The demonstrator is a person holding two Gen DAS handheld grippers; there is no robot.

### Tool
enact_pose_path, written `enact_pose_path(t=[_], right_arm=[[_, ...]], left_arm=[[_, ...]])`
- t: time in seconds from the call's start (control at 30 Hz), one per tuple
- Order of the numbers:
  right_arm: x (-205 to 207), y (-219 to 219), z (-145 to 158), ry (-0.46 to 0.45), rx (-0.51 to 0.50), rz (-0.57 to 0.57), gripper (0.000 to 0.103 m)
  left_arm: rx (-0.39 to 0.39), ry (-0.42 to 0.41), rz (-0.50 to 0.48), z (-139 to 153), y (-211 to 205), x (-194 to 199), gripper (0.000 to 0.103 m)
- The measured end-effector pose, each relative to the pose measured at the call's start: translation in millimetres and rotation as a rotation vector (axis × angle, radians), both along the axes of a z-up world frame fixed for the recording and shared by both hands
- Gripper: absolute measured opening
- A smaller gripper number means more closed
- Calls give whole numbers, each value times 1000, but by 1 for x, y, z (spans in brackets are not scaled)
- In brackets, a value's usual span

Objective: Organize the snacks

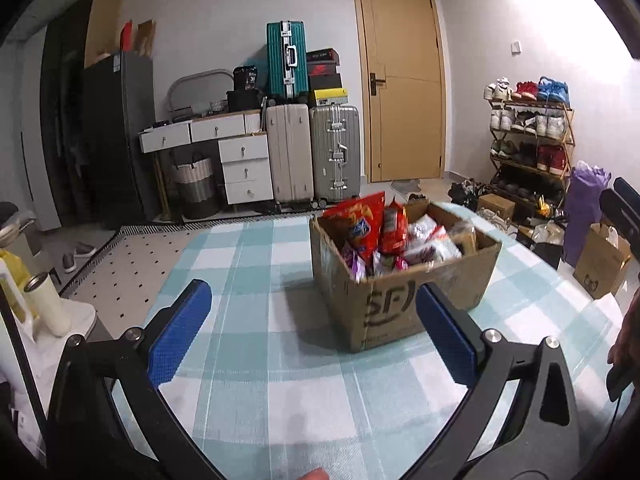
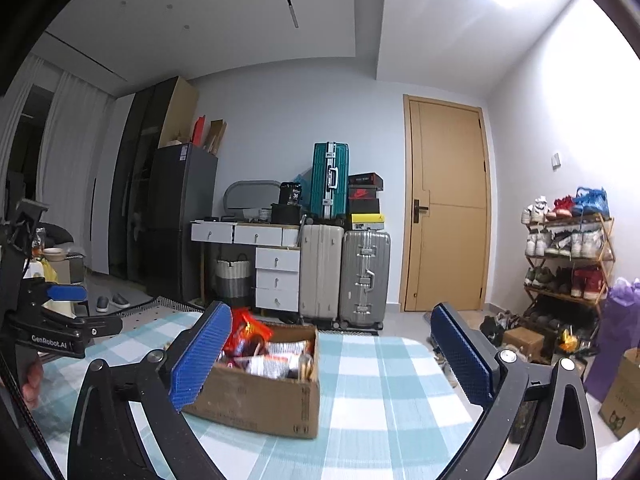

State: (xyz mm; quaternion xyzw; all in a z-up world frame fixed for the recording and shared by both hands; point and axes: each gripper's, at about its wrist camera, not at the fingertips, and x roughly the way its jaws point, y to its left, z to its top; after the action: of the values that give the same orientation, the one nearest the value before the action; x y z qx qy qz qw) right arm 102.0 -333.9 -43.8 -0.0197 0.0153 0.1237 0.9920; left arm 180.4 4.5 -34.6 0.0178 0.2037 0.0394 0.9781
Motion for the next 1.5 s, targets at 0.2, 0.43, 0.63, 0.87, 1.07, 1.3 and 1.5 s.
enact_pose_path(t=[0.2, 0.43, 0.63, 0.87, 1.07, 1.3, 1.5], right_arm=[[-2, -2, -30, 49, 19, 0, 101], [11, -1, -48, 102, 15, 9, 101], [25, -1, -55, 150, 17, 31, 102], [55, 13, -70, 296, -34, 24, 102], [57, 14, -72, 288, -36, 44, 102], [57, 15, -74, 285, -36, 44, 103], [57, 15, -74, 283, -35, 46, 103]], left_arm=[[-79, -12, 23, -33, 16, -1, 102], [-97, -55, 49, -59, 26, 2, 102], [-82, -70, 39, -58, 24, 5, 102], [-34, -98, 58, -54, 15, -1, 102], [-41, -94, 56, -55, 17, 0, 102], [-40, -95, 55, -56, 17, 1, 102], [-42, -96, 55, -56, 17, 0, 102]])
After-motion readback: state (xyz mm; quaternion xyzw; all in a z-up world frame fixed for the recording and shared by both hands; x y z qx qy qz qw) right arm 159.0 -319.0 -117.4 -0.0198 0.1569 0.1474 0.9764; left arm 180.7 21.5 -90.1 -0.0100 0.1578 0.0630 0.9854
